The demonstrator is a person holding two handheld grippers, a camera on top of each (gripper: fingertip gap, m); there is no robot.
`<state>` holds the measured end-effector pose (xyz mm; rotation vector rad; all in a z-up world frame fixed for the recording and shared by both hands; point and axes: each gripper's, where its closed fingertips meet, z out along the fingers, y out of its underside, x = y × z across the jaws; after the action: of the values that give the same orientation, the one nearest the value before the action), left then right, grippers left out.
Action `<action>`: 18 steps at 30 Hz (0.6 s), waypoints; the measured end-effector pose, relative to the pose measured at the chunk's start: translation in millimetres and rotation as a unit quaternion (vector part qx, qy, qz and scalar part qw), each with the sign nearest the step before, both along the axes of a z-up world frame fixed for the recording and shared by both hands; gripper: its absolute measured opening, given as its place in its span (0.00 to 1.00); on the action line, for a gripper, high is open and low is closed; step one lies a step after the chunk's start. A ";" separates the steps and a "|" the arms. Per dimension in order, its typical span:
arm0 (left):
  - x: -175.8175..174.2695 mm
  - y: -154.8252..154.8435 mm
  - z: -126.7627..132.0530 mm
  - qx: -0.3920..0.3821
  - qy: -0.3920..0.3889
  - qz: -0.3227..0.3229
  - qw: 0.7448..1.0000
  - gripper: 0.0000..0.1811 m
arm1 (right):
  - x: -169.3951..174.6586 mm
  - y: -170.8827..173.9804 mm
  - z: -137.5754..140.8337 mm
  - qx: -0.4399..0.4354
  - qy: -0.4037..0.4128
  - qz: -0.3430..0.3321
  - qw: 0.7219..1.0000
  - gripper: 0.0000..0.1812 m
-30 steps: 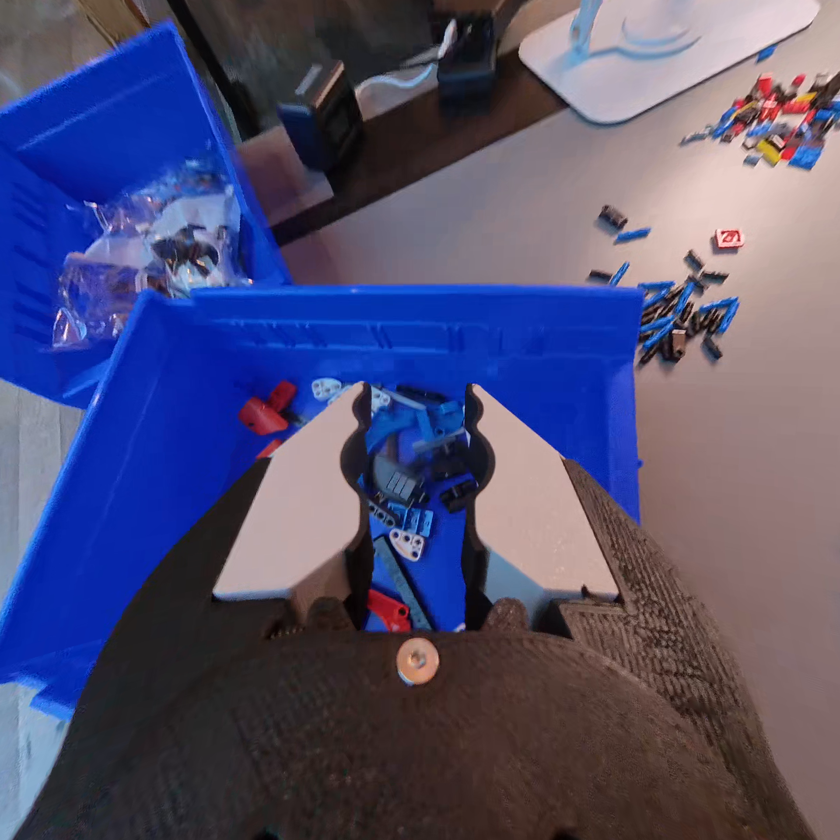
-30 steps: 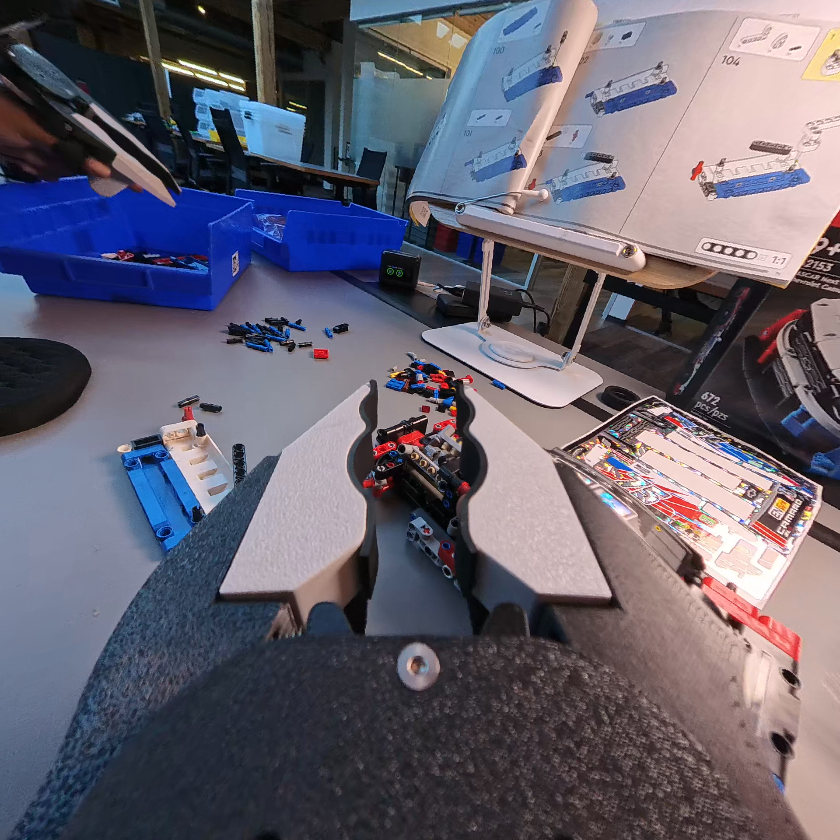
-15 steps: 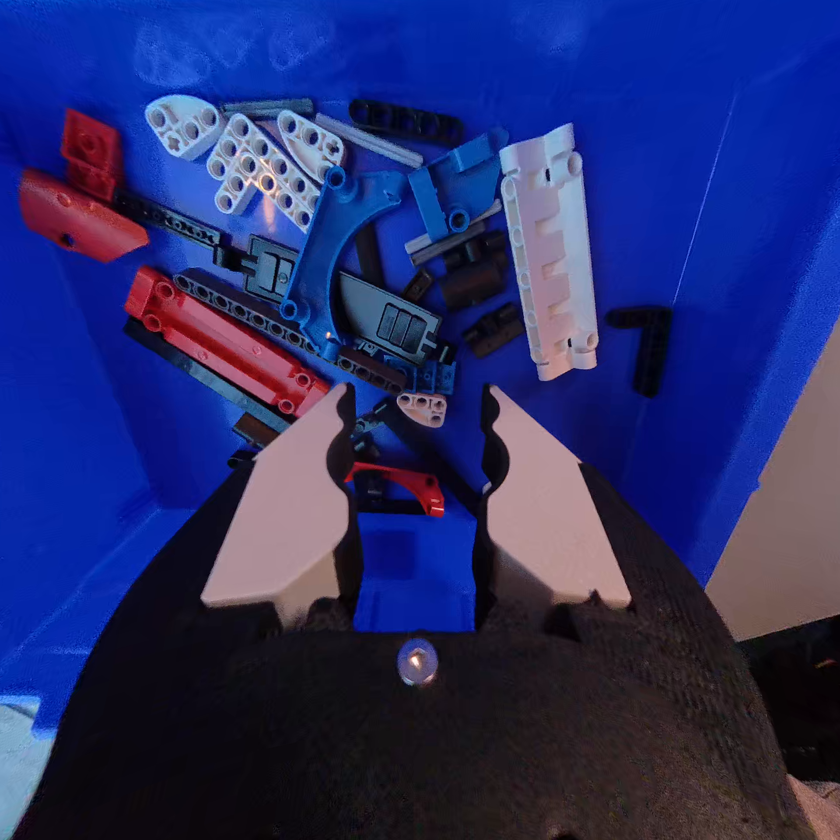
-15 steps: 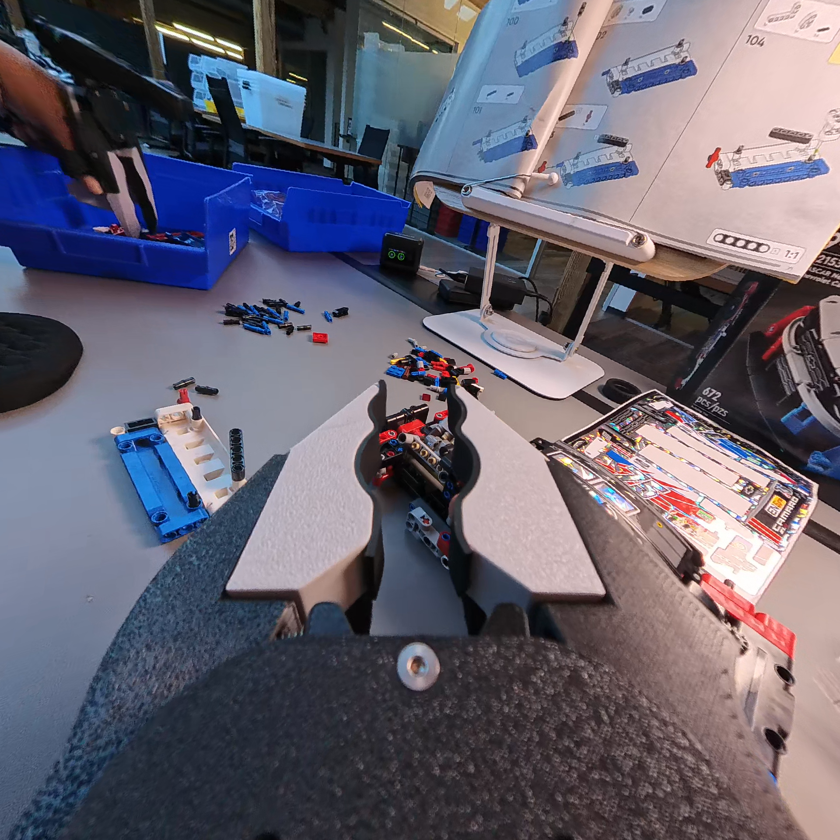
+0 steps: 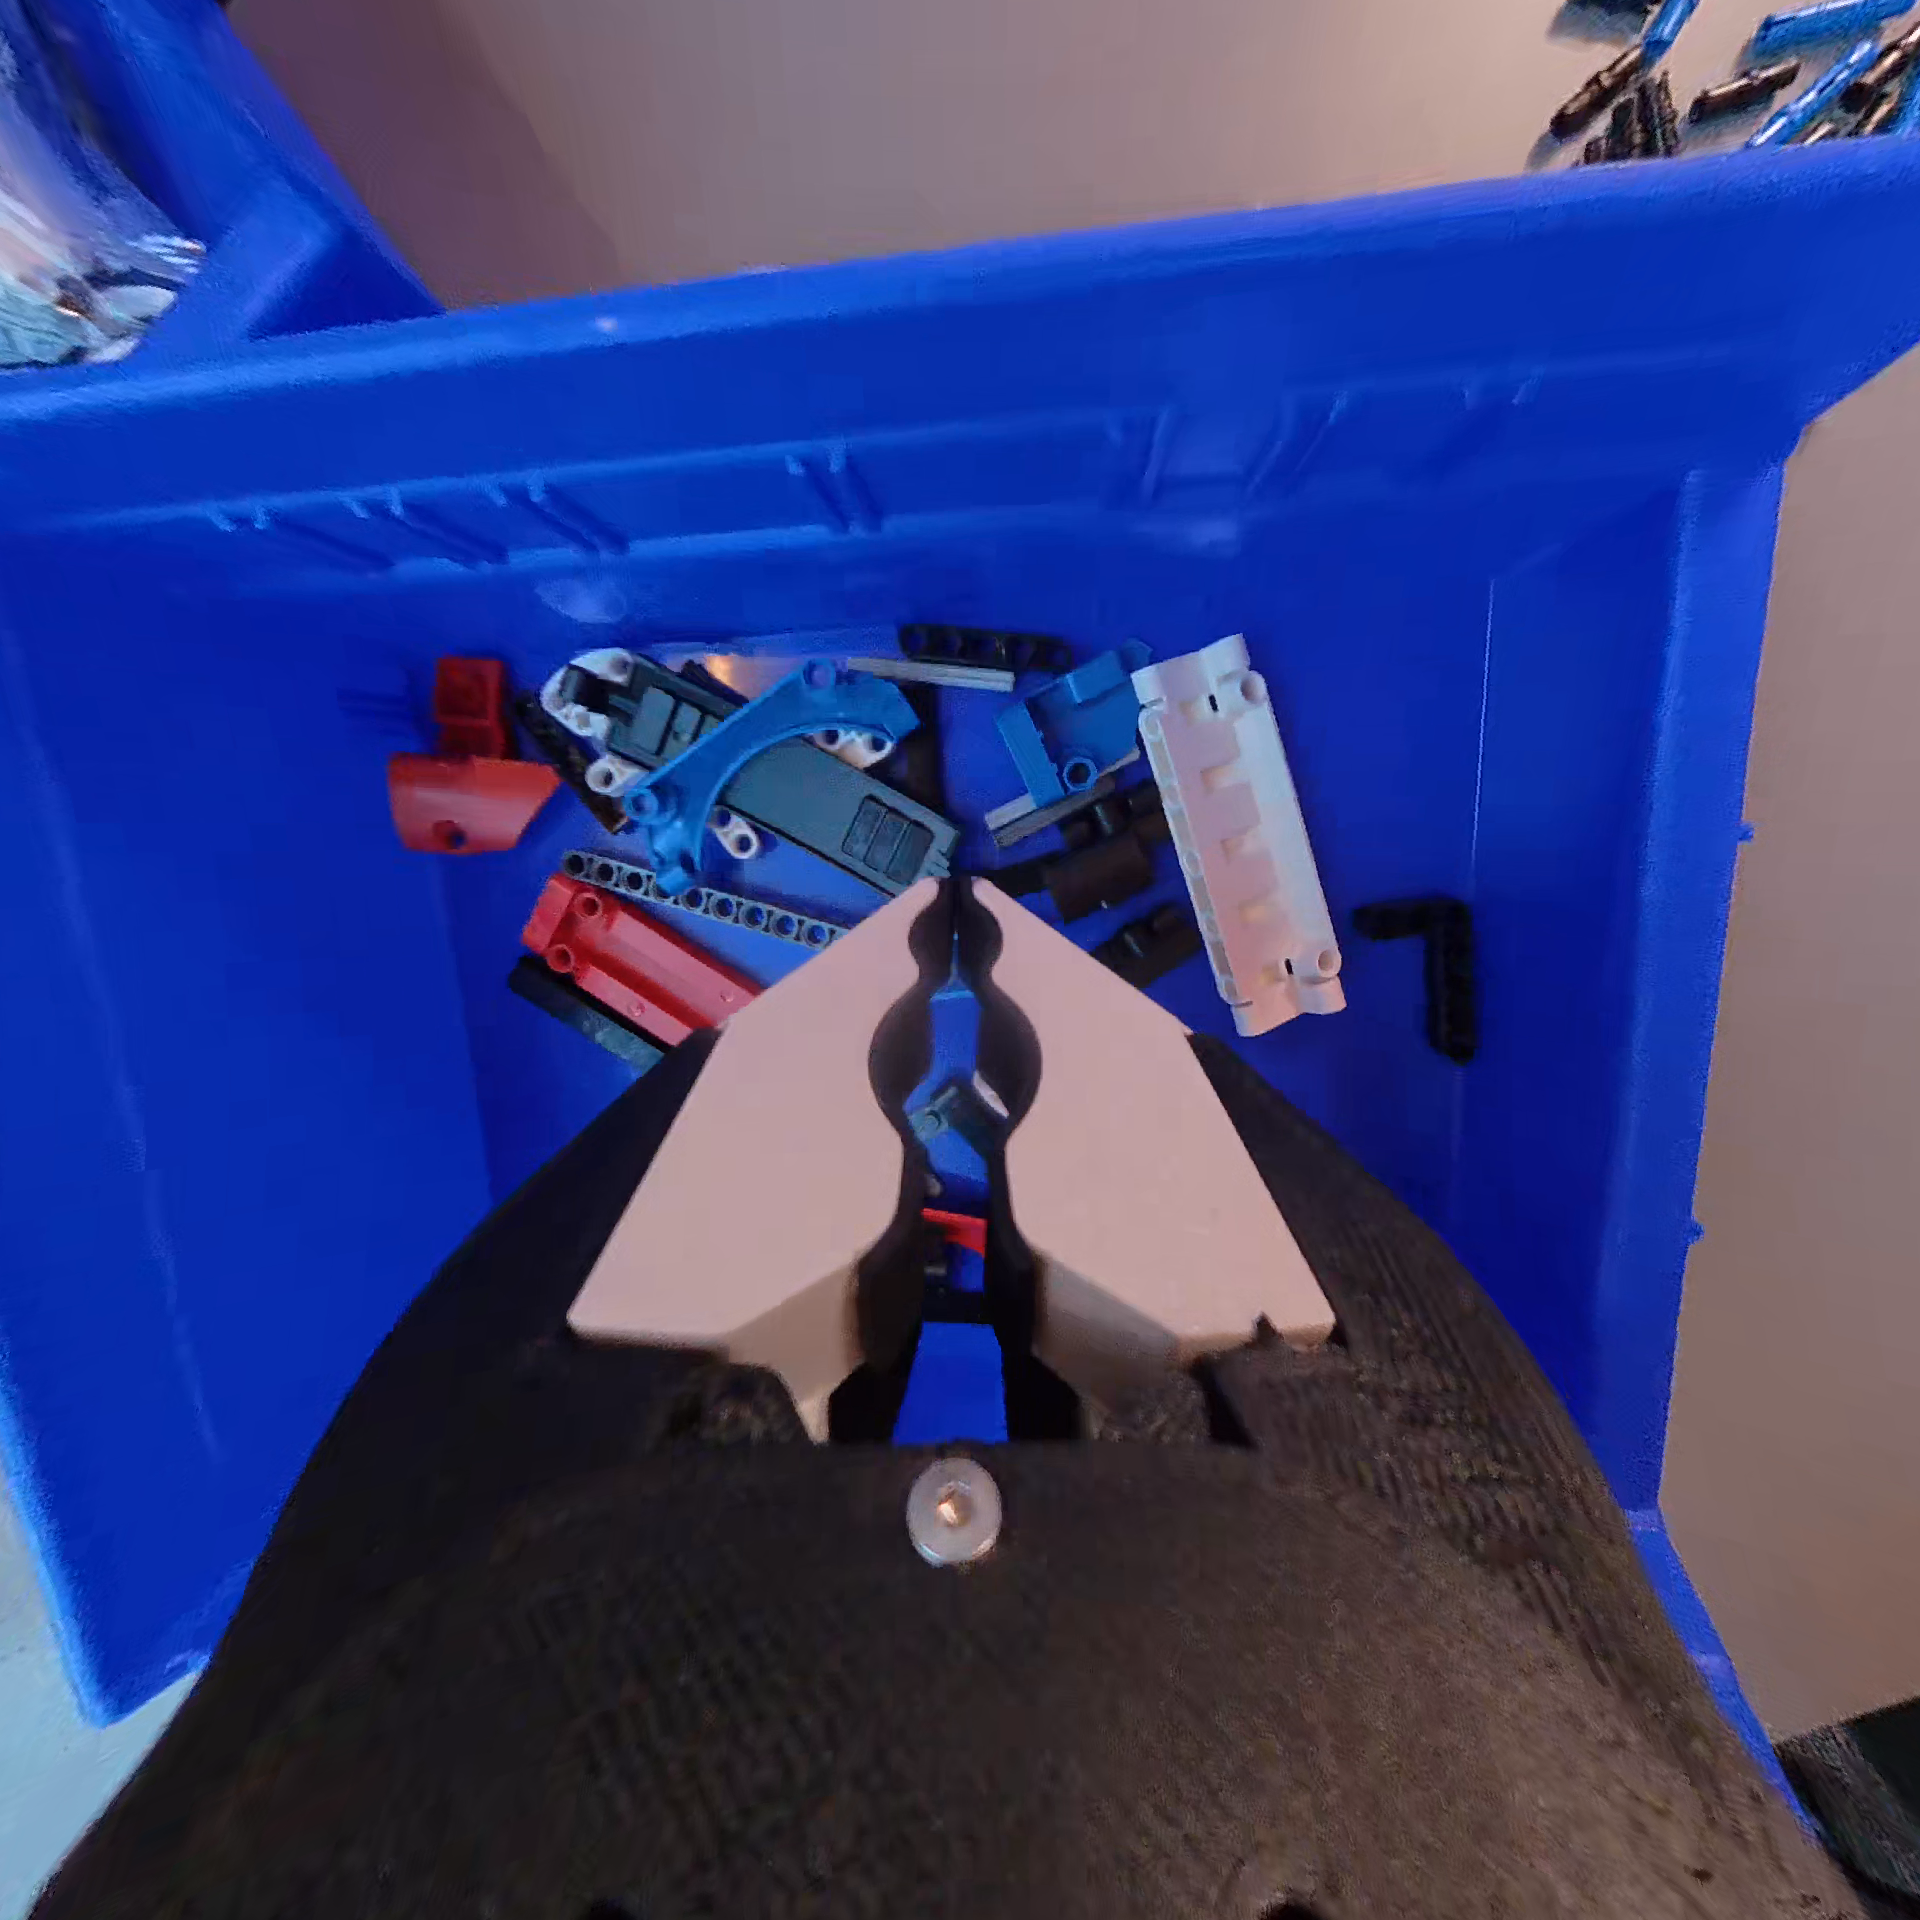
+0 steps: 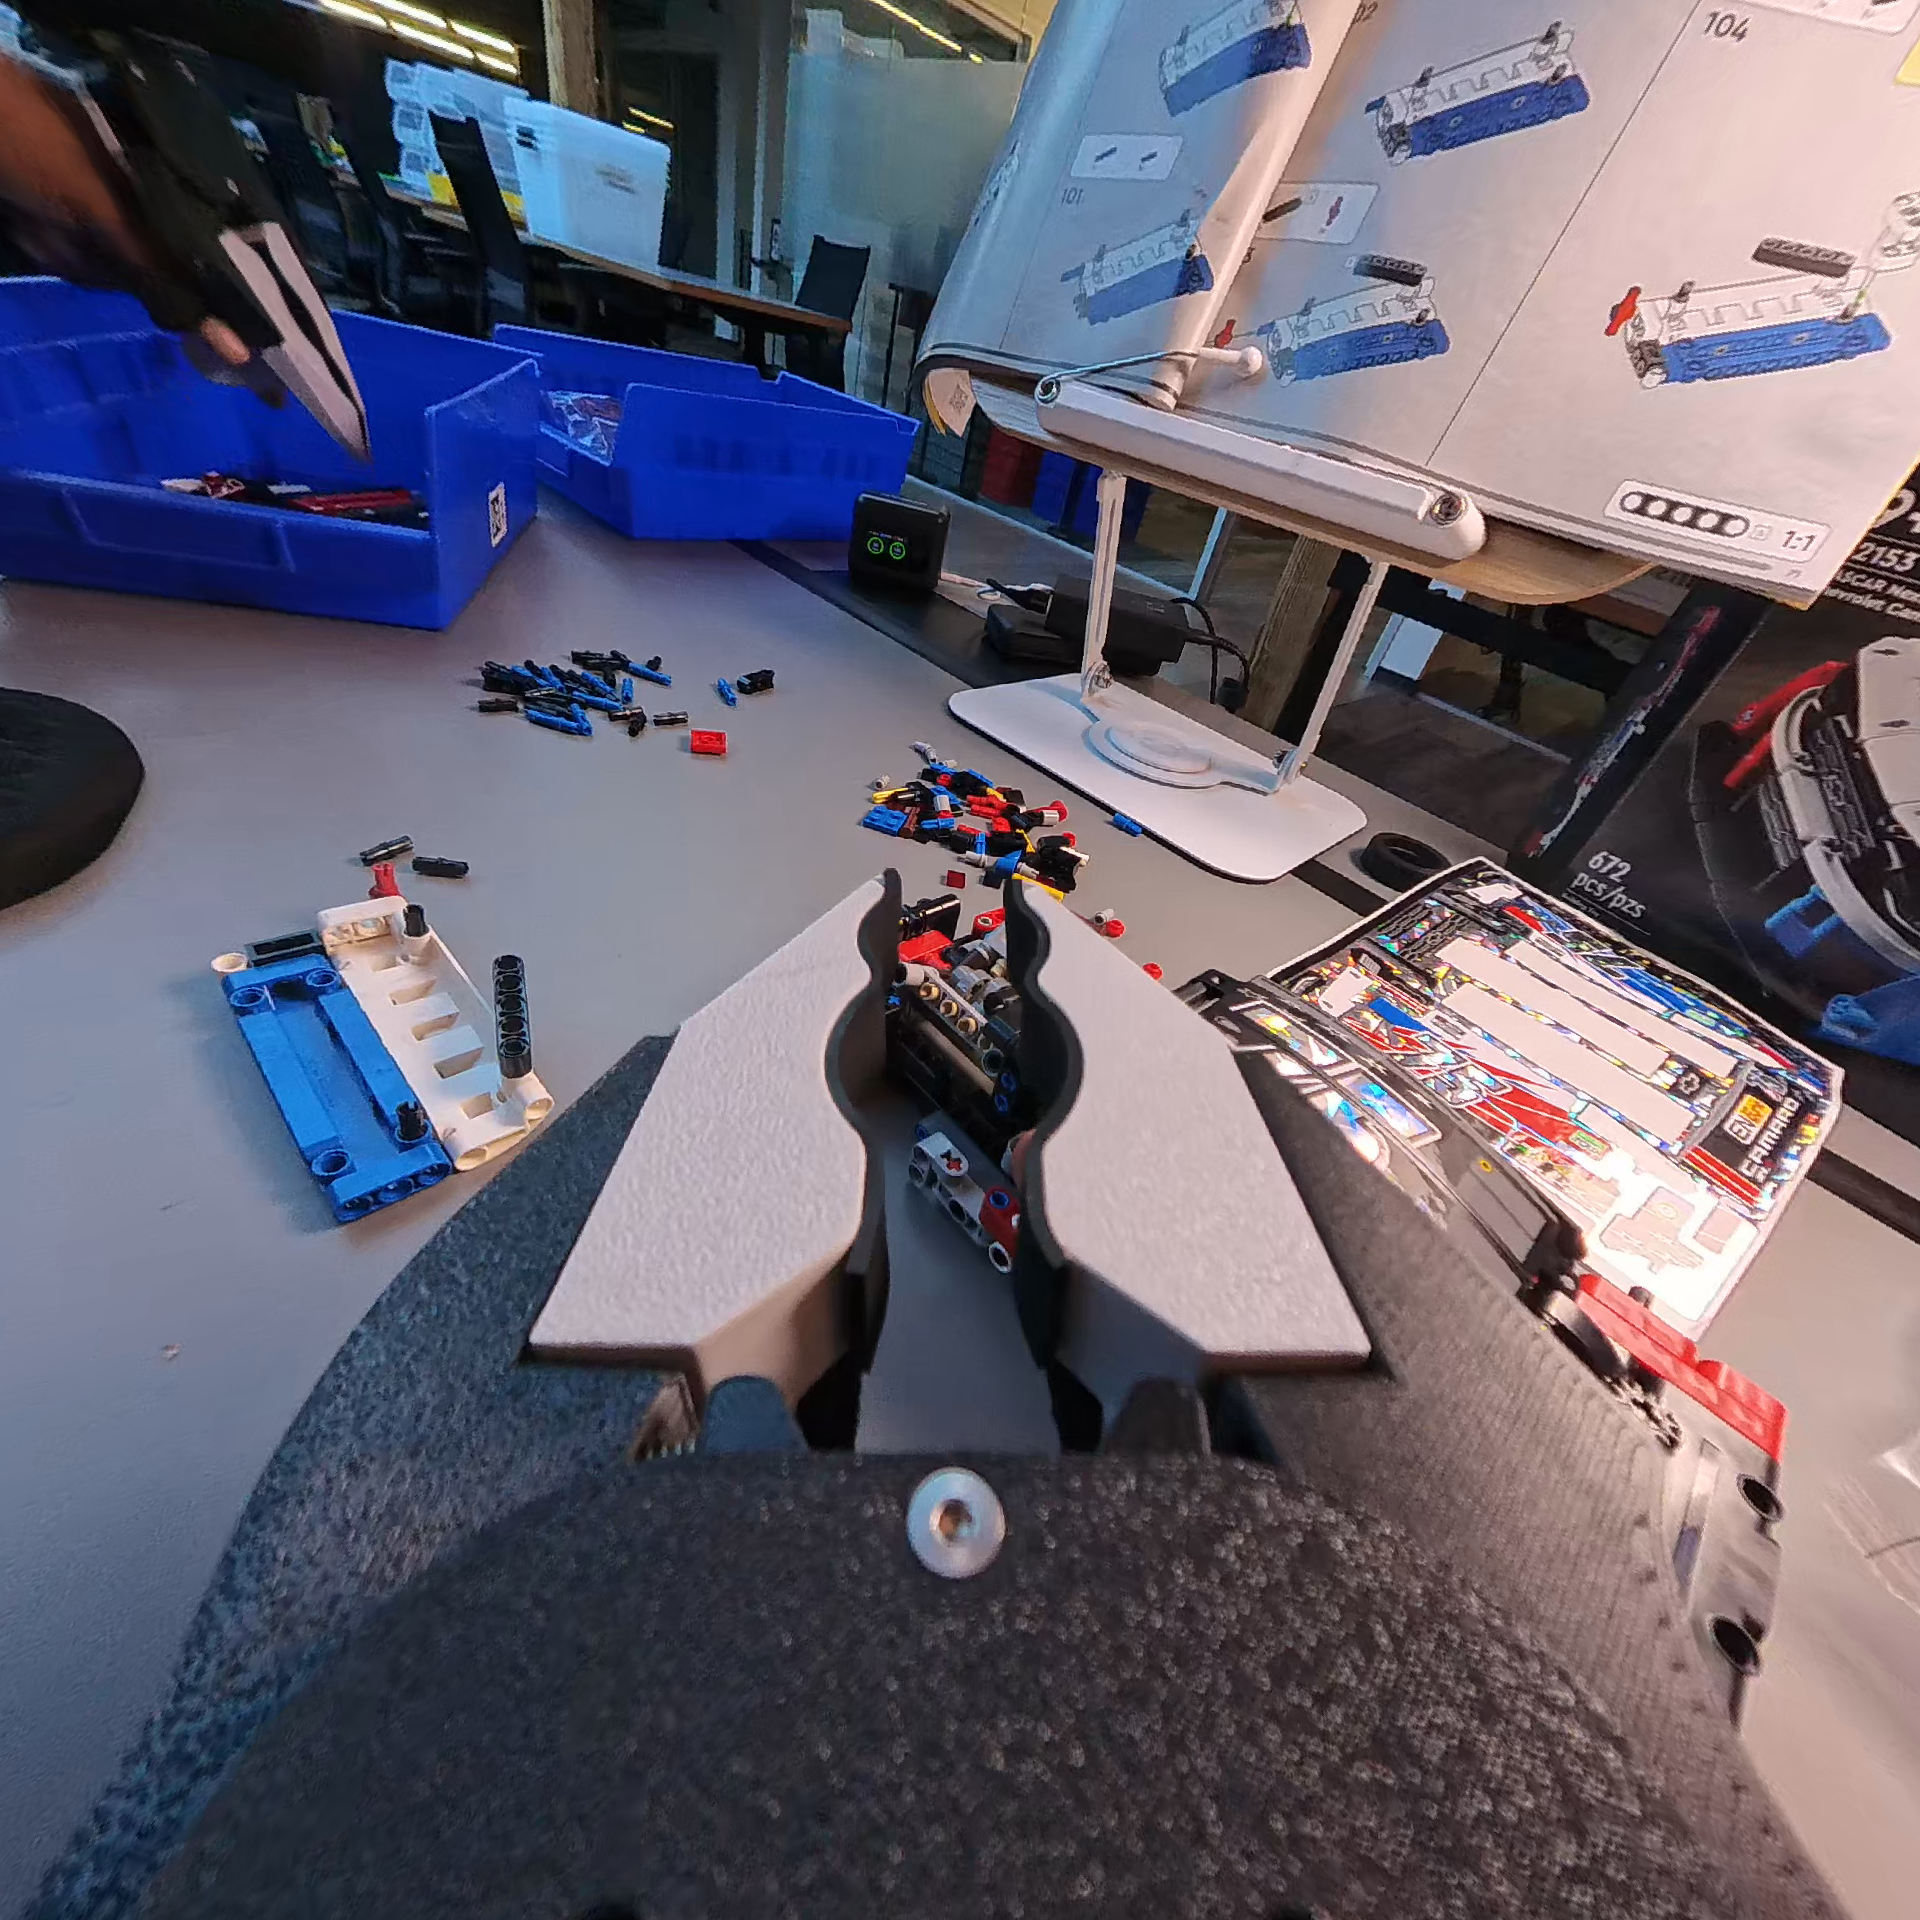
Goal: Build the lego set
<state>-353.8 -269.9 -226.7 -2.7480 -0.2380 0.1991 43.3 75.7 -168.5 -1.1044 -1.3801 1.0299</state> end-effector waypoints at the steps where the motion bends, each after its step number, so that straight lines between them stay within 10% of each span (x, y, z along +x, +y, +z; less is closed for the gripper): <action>1: -1.0 -4.2 -1.1 -0.011 0.003 0.000 1.000 0.05 | -0.2 0.2 -0.6 -0.001 -0.001 0.000 1.000 0.09; 5: 19.6 -33.2 -26.1 -0.115 -0.057 -0.022 0.992 0.20 | -1.4 0.4 -4.3 -0.002 -0.010 0.000 1.000 0.09; 18: 31.3 -48.3 -39.0 -0.213 -0.050 -0.065 0.974 0.12 | -1.3 1.1 -7.7 0.002 -0.020 -0.002 1.000 0.08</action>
<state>-322.5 -318.2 -265.7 -3.1908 -0.0430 0.0815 42.1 76.8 -176.2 -1.1291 -1.4099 1.0068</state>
